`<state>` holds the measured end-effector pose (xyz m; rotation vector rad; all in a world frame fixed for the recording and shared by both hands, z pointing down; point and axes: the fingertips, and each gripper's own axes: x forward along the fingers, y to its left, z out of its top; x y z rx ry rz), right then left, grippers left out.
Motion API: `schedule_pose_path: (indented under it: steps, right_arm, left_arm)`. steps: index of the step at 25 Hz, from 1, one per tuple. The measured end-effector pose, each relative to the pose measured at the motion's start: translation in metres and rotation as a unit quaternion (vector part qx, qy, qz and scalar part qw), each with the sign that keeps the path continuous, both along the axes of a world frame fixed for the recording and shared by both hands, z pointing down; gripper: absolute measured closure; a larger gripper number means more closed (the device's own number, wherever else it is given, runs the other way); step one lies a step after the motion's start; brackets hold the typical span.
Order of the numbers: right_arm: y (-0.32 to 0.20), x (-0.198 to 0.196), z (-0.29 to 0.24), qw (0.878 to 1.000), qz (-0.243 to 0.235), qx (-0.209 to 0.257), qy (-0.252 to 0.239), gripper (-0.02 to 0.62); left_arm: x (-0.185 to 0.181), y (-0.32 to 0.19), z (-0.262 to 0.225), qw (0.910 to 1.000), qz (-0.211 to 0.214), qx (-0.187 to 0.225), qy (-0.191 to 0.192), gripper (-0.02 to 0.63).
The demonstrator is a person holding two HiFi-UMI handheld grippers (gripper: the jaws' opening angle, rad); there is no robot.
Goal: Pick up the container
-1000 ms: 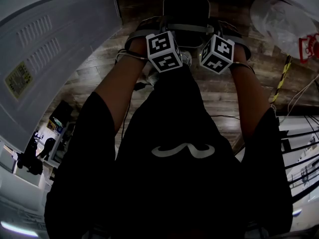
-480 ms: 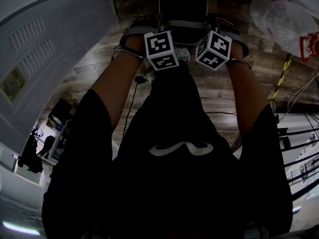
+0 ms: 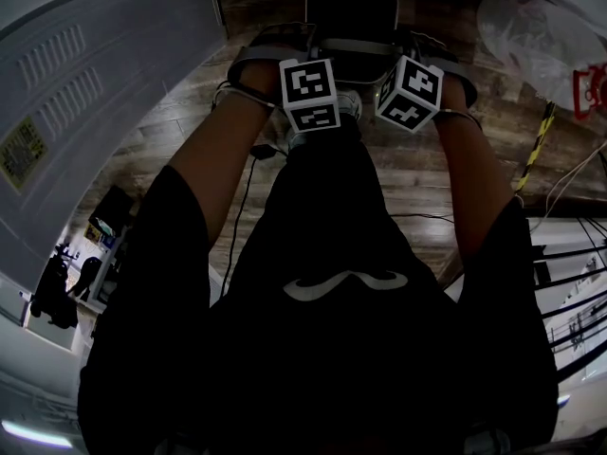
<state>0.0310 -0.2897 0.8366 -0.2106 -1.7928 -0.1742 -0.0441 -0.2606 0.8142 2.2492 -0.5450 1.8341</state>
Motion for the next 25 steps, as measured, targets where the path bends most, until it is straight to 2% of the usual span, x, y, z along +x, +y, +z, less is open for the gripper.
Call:
schedule_pose_path:
  steps: [4,14,20,25]
  right_arm:
    - [0.003,-0.002,0.002,1.000,-0.022,0.002,0.010,0.512]
    - [0.015,-0.007,-0.011,1.000,-0.021,-0.004,0.009,0.511]
    - [0.029,-0.026,-0.042,1.000,-0.025,-0.014,0.000,0.511]
    - [0.046,-0.040,-0.068,0.999,-0.047,-0.015,-0.005,0.511]
  left_arm:
    - [-0.002,0.003,0.001,1.0000,-0.008,-0.002,-0.004,0.509]
    - [-0.007,0.019,-0.009,0.9995,-0.028,-0.018,-0.001,0.511]
    - [-0.025,0.032,-0.039,0.9991,-0.035,-0.022,0.000,0.509]
    - [-0.037,0.052,-0.065,0.9984,-0.047,-0.032,0.000,0.509]
